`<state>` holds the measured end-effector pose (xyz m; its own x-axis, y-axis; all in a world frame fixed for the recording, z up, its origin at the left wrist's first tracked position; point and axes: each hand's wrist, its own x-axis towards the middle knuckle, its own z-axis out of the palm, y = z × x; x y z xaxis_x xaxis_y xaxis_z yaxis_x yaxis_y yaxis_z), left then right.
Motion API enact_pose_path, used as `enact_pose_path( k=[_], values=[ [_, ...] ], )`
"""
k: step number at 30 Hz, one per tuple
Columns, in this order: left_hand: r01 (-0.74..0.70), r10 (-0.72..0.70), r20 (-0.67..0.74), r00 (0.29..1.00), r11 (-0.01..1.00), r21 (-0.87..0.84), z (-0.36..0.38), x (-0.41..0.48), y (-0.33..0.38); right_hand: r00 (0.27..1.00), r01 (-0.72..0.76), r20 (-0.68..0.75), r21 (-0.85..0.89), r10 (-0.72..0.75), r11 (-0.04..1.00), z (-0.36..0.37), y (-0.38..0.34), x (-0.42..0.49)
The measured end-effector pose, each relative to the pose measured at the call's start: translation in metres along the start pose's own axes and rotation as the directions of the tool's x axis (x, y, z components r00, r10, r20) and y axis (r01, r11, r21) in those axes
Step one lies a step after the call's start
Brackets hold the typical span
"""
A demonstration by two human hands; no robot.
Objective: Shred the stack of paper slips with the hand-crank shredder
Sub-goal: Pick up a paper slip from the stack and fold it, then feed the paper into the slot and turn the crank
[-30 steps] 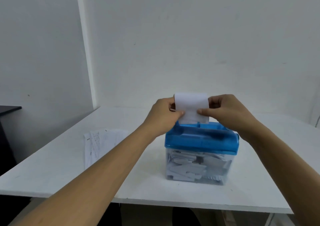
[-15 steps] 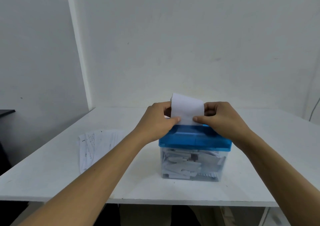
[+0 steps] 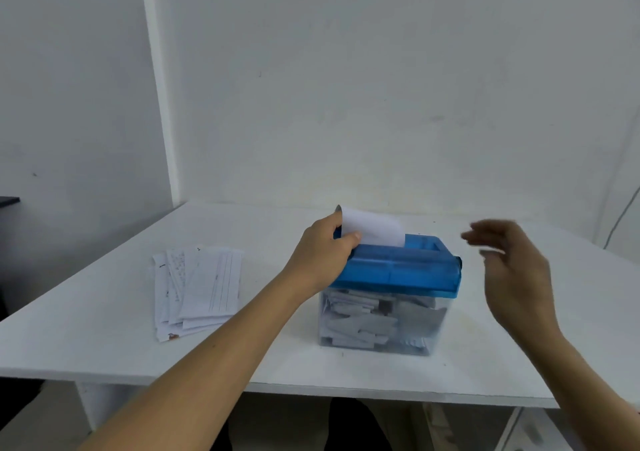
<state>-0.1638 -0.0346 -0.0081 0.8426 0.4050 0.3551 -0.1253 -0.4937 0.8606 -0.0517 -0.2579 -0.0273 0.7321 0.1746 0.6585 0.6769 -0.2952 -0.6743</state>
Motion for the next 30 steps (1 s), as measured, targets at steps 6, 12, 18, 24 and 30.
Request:
enact_pose_path(
  k=[6,12,18,24,30],
  values=[
    [0.008,-0.008,-0.018,1.0,1.0,-0.027,0.001,0.002,-0.003,0.911,0.192,0.412,-0.356,-0.031,0.915,0.006,0.046,-0.035],
    [0.01,-0.01,0.005,1.0,1.0,-0.018,0.002,0.003,-0.002,0.866,0.378,0.458,-0.338,-0.2,0.862,0.028,0.067,-0.019],
    [-0.01,0.01,-0.028,1.0,1.0,0.002,0.005,0.001,-0.004,0.831,0.422,0.521,-0.364,-0.194,0.83,0.039,0.07,-0.026],
    [-0.034,0.035,-0.043,0.998,0.999,0.025,0.004,-0.006,0.0,0.866,0.263,0.5,-0.435,-0.012,0.861,0.026,0.046,-0.034],
    [-0.001,0.004,-0.016,1.0,0.982,0.188,0.001,-0.011,0.007,0.858,0.218,0.486,-0.636,0.165,0.741,0.012,0.024,-0.033]
  ],
)
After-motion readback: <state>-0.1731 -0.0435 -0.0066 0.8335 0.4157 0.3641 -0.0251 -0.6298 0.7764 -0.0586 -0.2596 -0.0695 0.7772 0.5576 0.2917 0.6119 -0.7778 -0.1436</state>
